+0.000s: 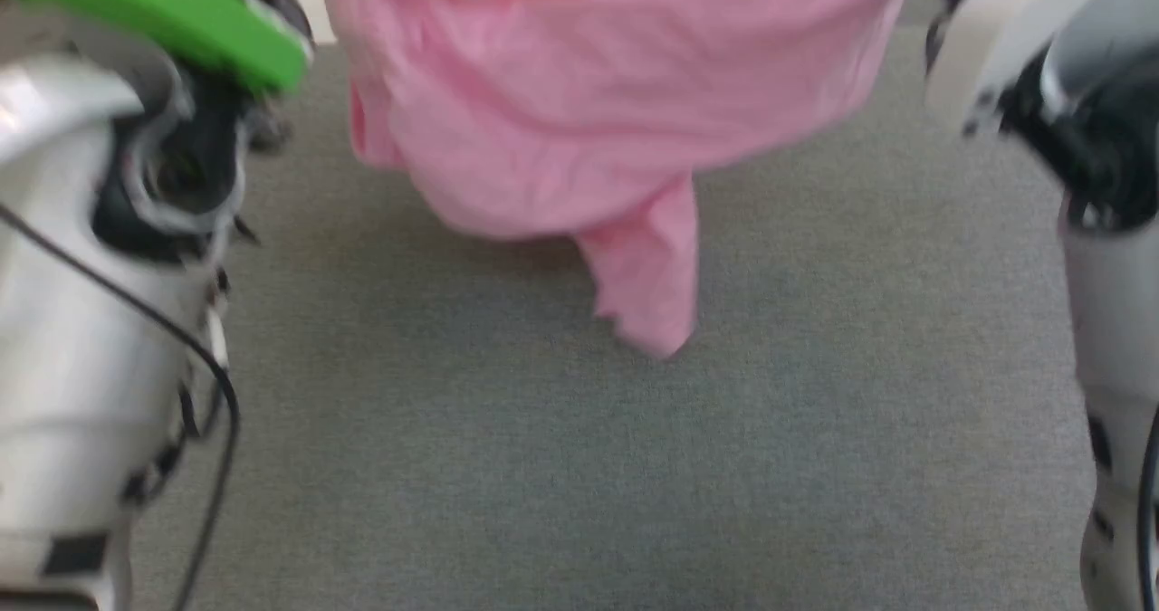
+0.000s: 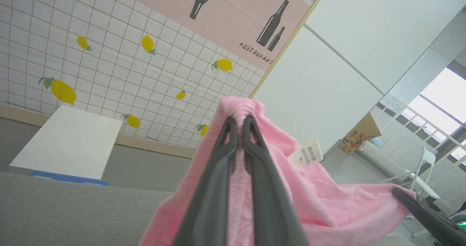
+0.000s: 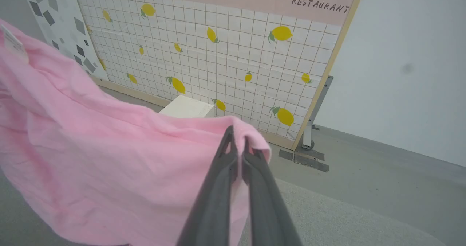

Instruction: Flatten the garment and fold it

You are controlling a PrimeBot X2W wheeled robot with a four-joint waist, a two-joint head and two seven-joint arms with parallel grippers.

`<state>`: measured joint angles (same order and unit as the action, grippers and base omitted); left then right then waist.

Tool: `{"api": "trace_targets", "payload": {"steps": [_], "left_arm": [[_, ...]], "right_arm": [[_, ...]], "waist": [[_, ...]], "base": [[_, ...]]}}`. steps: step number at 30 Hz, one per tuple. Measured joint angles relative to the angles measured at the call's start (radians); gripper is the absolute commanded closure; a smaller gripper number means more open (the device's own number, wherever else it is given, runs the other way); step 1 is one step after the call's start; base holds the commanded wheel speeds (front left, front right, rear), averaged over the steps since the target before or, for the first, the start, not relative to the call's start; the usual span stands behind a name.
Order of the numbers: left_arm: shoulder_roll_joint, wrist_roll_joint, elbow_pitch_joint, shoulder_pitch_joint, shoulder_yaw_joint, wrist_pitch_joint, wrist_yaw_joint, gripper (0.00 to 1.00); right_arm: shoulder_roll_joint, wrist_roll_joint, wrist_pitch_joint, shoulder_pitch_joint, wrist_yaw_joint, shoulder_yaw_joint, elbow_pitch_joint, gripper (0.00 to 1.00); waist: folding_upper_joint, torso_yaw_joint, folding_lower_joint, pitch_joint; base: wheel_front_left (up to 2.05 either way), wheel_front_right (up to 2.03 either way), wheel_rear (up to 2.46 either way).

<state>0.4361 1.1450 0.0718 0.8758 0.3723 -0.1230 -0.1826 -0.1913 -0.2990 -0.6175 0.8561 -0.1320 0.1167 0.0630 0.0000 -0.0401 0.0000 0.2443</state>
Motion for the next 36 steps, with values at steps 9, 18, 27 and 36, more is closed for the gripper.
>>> {"api": "trace_targets", "payload": {"steps": [9, 18, 27, 36], "left_arm": [[-0.005, -0.098, 0.167, 0.367, -0.032, 0.046, -0.030, 1.00], [-0.059, -0.121, 0.274, 0.520, -0.073, 0.216, 0.073, 1.00], [-0.009, -0.165, 0.310, 0.180, 0.079, 0.175, 0.160, 1.00], [0.056, -0.171, 0.159, -0.300, 0.212, 0.117, 0.101, 1.00]], "right_arm": [[0.027, 0.081, 0.101, 0.352, 0.000, -0.020, 0.162, 1.00], [0.064, 0.184, 0.354, 0.487, 0.000, -0.063, 0.270, 1.00], [0.037, 0.078, 0.390, 0.146, 0.000, 0.029, 0.255, 1.00], [0.017, -0.020, 0.349, -0.390, 0.000, -0.016, 0.058, 1.00]], "waist": [[0.0000, -0.030, 0.0001, 0.138], [0.0000, -0.060, 0.0003, 0.265], [0.0000, -0.060, 0.0001, 0.239], [0.0000, -0.042, -0.0001, 0.133]], "base": [[0.00, 0.00, 0.00], [0.00, 0.00, 0.00], [0.00, 0.00, 0.00], [0.00, 0.00, 0.00]]}}
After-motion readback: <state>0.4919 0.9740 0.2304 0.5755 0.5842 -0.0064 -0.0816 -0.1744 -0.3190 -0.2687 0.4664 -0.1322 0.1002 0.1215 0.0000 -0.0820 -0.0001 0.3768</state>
